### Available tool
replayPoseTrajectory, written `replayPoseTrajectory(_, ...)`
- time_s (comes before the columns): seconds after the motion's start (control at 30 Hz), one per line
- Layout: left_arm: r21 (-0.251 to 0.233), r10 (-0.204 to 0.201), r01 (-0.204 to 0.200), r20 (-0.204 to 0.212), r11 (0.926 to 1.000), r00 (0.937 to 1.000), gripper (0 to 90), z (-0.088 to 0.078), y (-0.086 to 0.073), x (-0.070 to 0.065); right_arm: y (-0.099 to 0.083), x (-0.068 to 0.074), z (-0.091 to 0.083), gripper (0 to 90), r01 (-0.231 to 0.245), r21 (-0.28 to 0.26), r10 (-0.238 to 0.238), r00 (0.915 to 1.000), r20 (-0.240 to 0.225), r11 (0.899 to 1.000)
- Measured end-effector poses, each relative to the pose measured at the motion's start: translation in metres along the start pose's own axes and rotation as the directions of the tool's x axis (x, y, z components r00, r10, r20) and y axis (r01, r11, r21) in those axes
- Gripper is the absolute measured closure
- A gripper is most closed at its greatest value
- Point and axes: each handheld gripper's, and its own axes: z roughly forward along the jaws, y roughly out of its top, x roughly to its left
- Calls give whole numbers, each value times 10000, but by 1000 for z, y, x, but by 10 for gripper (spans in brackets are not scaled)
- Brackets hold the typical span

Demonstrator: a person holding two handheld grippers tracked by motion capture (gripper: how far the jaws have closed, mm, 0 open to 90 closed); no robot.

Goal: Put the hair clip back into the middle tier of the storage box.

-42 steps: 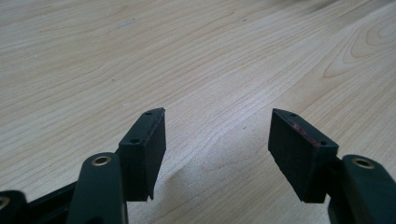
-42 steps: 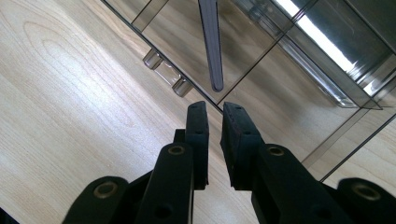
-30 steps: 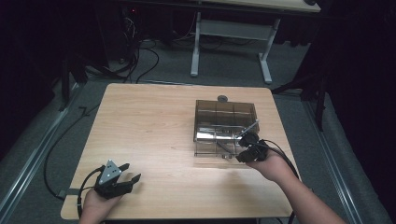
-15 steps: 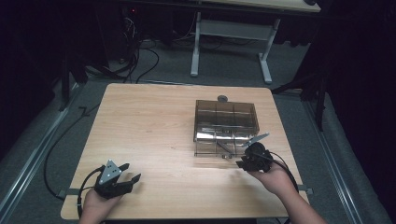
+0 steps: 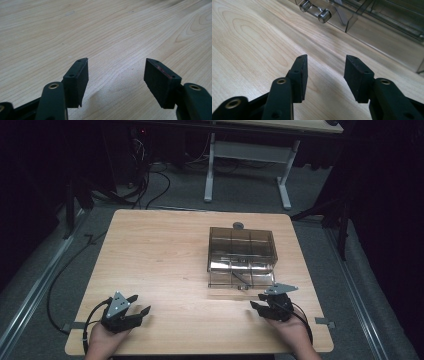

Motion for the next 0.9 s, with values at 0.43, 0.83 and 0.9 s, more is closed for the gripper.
replayPoseTrajectory(0.43,3,-44,44,-66,10000,10000,365,0,0,0,-39,-2,-9,482,-841,-2054,868,9962,39,9751)
replayPoseTrajectory(0.83,-44,32,-32,-64,10000,10000,364,0,0,-1,-36,-2,-6,483,-868,-1861,935,9952,278,9787)
replayPoseTrajectory(0.9,-53,48,-48,-35,10000,10000,364,0,0,-1,-36,-2,-6,483,-885,-1851,956,9950,300,9787)
